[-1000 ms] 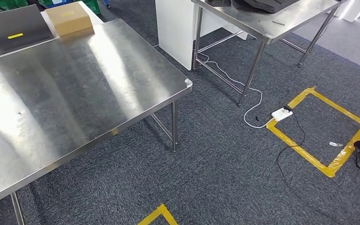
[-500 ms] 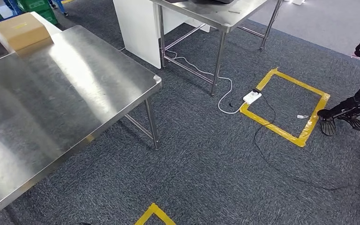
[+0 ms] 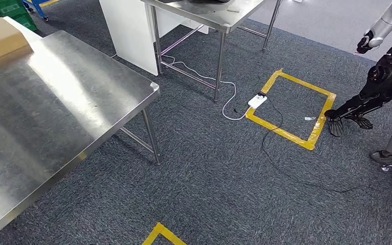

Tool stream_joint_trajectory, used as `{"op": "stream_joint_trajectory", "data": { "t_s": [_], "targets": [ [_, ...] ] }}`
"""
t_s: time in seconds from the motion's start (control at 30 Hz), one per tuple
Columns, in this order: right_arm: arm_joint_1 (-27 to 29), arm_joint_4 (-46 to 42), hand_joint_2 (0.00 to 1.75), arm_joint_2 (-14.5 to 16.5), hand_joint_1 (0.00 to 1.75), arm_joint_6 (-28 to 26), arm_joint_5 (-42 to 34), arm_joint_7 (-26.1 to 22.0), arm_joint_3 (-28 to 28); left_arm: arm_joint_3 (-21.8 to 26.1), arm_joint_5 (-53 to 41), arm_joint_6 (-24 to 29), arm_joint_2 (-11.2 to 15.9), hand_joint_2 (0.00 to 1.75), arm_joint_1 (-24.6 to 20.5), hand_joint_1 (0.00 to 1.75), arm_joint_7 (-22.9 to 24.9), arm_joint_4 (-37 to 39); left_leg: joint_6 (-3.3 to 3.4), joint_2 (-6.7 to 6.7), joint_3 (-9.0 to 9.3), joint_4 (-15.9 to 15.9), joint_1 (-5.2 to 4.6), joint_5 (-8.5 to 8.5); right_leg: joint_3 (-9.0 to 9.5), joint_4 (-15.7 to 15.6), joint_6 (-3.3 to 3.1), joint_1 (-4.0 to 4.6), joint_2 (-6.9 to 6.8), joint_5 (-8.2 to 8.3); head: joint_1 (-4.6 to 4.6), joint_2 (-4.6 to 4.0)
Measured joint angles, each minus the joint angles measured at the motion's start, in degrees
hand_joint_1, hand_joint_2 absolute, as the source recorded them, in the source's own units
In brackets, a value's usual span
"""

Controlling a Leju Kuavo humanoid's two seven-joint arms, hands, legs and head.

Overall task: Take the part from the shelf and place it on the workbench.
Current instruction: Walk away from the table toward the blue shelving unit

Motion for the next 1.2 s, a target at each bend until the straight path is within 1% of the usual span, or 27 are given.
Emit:
{"op": "stream_joint_trajectory", "data": {
  "t_s": [0.03,0.13,0.27,0.3,0.4,0.43,0.5,0.53,0.57,0.6,0.67,0.7,0.73,0.77,0.8,0.83,0.87,0.9,0.93,0.97,1.0,1.03,1.07,1.1,1.13,1.17,1.2],
  "targets": [
    [0.0,0.0,1.75,0.0,0.00,0.0,0.0,0.0,0.0,0.0,0.0,0.0,0.0,1.75,0.0,0.00,0.0,0.0,0.16,0.05,-0.03,0.0,-0.22,0.08,-0.19,0.0,0.02,0.07,0.00,-0.01,-0.02,0.00],
    [0.0,0.0,1.75,0.1,0.00,0.0,0.0,0.0,0.0,0.0,0.0,0.2,0.1,1.75,0.0,0.00,0.1,0.0,0.74,0.06,-0.19,0.1,-0.84,0.21,-0.25,-0.1,0.52,-0.22,0.01,0.32,-0.06,0.00],
    [0.0,0.0,1.75,0.1,0.00,0.0,0.0,0.0,0.0,-0.1,-0.6,0.7,0.2,1.75,0.0,0.00,0.8,0.0,1.03,0.06,-0.64,0.5,-1.01,0.22,-0.57,0.1,0.76,-0.36,0.01,0.47,-0.04,0.00],
    [0.0,0.0,1.75,0.1,0.00,0.0,0.0,0.0,0.0,-0.1,-0.8,0.9,0.2,1.75,0.0,0.00,1.1,0.0,1.15,0.07,-0.79,0.7,-1.08,0.17,-0.55,0.1,0.94,-0.50,0.02,0.56,-0.04,0.00],
    [0.0,0.0,1.75,0.4,0.00,0.0,0.0,0.1,0.0,-0.2,-1.0,1.0,0.3,0.44,0.0,0.00,1.8,0.0,1.69,0.08,-1.19,1.0,-1.26,0.11,-0.46,0.0,1.71,-0.97,0.05,0.86,-0.08,0.00],
    [0.0,0.0,1.75,0.4,0.00,0.0,0.0,0.1,0.0,-0.2,-1.0,1.0,0.3,0.00,0.0,0.00,1.9,0.0,1.83,0.10,-1.25,1.0,-1.28,0.16,-0.54,-0.1,1.89,-1.01,0.11,0.94,-0.09,0.00],
    [0.0,0.0,1.75,0.4,0.00,0.0,0.0,0.1,0.0,-0.2,-1.1,1.0,0.3,0.00,-0.1,0.00,2.2,0.0,2.28,0.40,-1.11,0.6,-1.11,0.52,-0.86,0.0,2.22,-1.00,0.26,0.96,-0.06,0.00],
    [-0.1,0.0,1.75,0.4,0.00,0.0,0.0,0.1,0.0,-0.2,-1.2,1.0,0.3,0.00,-0.1,0.00,2.3,0.0,2.59,0.69,-0.98,0.2,-0.96,0.77,-1.25,0.7,2.29,-0.98,0.18,0.53,-0.04,0.00],
    [-0.1,0.0,1.75,0.4,0.00,0.0,-0.1,0.0,0.0,-0.2,-1.2,1.0,0.3,0.00,-0.1,0.00,2.5,0.0,2.89,1.11,-0.87,-0.2,-0.77,1.00,-2.05,2.4,2.20,-0.98,-0.01,-0.48,0.07,0.00],
    [-0.1,0.0,1.75,0.4,0.00,0.0,-0.1,0.0,0.0,-0.2,-1.3,1.0,0.3,0.00,-0.2,0.00,2.7,0.0,3.09,1.58,-0.82,-0.4,-0.63,1.16,-3.28,5.2,1.98,-1.06,-0.26,-2.03,0.18,0.00],
    [-0.1,0.0,1.75,0.5,0.00,0.0,-0.2,-0.1,0.0,-0.2,-1.3,0.9,0.3,0.00,-0.2,0.00,2.9,0.0,3.19,2.42,-0.91,-0.5,-0.66,1.19,-6.60,12.1,1.63,-1.19,-0.49,-5.45,0.36,0.00],
    [-0.1,0.0,1.75,0.5,0.00,0.0,-0.3,-0.1,0.0,-0.2,-1.3,0.9,0.3,0.00,-0.2,0.00,3.0,0.0,3.18,2.71,-0.96,-0.5,-0.69,1.19,-7.79,14.7,1.60,-1.23,-0.50,-6.51,0.37,0.00],
    [0.0,0.0,1.75,0.5,0.00,0.0,-0.3,-0.1,0.0,-0.2,-1.3,1.0,0.3,0.00,-0.2,0.00,3.1,0.0,3.13,3.12,-1.01,-0.4,-0.72,1.19,-8.47,16.3,1.81,-1.29,-0.53,-7.00,0.35,0.00],
    [0.1,0.0,1.75,0.5,0.00,0.0,-0.3,-0.1,0.0,-0.2,-1.4,1.0,0.3,0.00,-0.2,0.00,3.2,0.0,3.02,3.55,-1.01,-0.4,-0.70,1.18,-8.21,16.1,2.17,-1.43,-0.63,-6.75,0.38,0.00],
    [0.2,0.0,1.75,0.5,0.00,0.0,-0.3,-0.1,0.0,-0.2,-1.4,1.0,0.3,0.00,-0.2,0.00,3.3,0.0,2.82,4.08,-1.00,-0.4,-0.64,1.16,-7.21,14.5,2.71,-1.66,-0.93,-5.98,0.39,0.00],
    [0.2,0.0,1.75,0.5,0.00,0.0,-0.3,-0.1,0.0,-0.2,-1.5,1.0,0.3,0.00,-0.2,0.00,3.4,0.0,2.49,4.74,-0.94,-0.3,-0.54,1.10,-5.22,11.2,3.41,-1.99,-1.70,-4.67,0.40,0.00],
    [0.2,0.0,1.75,0.6,0.00,0.1,-0.2,-0.1,0.0,-0.2,-1.6,1.0,0.3,0.00,-0.2,0.00,3.5,0.0,2.04,5.26,-0.88,-0.2,-0.53,0.98,-3.06,7.2,3.86,-2.20,-3.08,-3.30,0.43,0.00],
    [0.1,0.0,1.75,0.7,0.00,0.0,-0.3,-0.2,0.0,-0.2,-1.7,1.0,0.4,0.00,-0.2,0.00,3.6,0.0,1.46,5.80,-0.78,0.0,-0.56,0.72,-1.31,3.9,3.93,-2.21,-4.23,-2.12,0.37,0.00],
    [0.0,0.0,1.75,0.8,0.00,0.0,-0.3,-0.3,0.0,-0.2,-1.8,1.0,0.5,0.00,-0.2,0.00,3.7,0.0,0.90,6.29,-0.65,0.1,-0.61,0.51,-0.36,1.8,3.61,-2.11,-5.00,-1.37,0.23,0.00],
    [-0.1,0.0,1.75,1.0,0.00,0.0,-0.3,-0.3,0.0,-0.2,-1.9,1.0,0.6,0.00,-0.3,0.00,3.8,0.0,0.43,6.79,-0.50,0.2,-0.66,0.34,-0.38,1.4,3.01,-1.84,-5.17,-1.12,0.16,0.00],
    [-0.1,0.0,1.75,1.0,0.00,0.0,-0.3,-0.4,0.0,-0.3,-1.9,1.0,0.6,0.00,-0.3,0.00,3.9,0.0,0.03,7.33,-0.30,0.2,-0.57,0.24,-0.60,1.4,2.38,-1.60,-4.51,-0.97,0.04,0.00],
    [0.0,0.0,1.75,1.0,0.00,0.0,-0.2,-0.4,0.0,-0.3,-2.0,1.0,0.6,0.00,-0.4,0.00,4.0,0.0,-0.32,7.58,-0.19,0.2,-0.32,0.14,-0.68,1.5,1.76,-1.65,-3.80,-0.86,-0.03,0.00],
    [0.1,0.0,1.75,1.0,0.00,0.0,-0.1,-0.4,0.0,-0.3,-2.0,1.0,0.5,0.00,-0.5,0.00,4.0,0.0,-0.64,7.03,-0.24,0.7,-0.05,-0.43,-0.65,1.5,1.27,-1.66,-3.17,-0.73,-0.02,0.00],
    [0.1,0.0,1.75,1.0,0.00,0.0,0.0,-0.3,0.0,-0.4,-2.1,1.1,0.5,0.00,-0.6,0.00,4.0,0.0,-0.89,5.79,-0.67,2.0,0.19,-1.65,-0.60,1.5,0.76,-1.71,-2.52,-0.54,-0.08,0.00],
    [0.1,0.0,1.75,1.0,0.00,0.0,0.2,-0.2,0.0,-0.4,-2.2,1.1,0.5,0.00,-0.6,0.00,4.0,0.0,-1.04,4.09,-1.66,4.6,0.35,-3.53,-0.52,1.4,0.33,-1.73,-1.89,-0.35,-0.10,0.00],
    [0.0,0.0,1.75,1.0,0.00,0.0,0.3,-0.1,0.0,-0.4,-2.2,1.2,0.5,0.00,-0.5,0.00,4.0,0.0,-1.02,2.38,-3.14,8.2,0.36,-5.77,-0.65,1.4,0.03,-1.48,-1.27,-0.22,-0.12,0.00],
    [0.0,0.0,1.75,1.0,0.00,0.1,0.3,-0.1,0.0,-0.4,-2.3,1.3,0.6,0.00,-0.4,0.00,4.0,0.0,-0.89,1.34,-4.94,12.2,0.29,-7.75,-0.80,1.5,-0.24,-1.22,-0.53,-0.11,-0.13,0.00]
  ]
}}
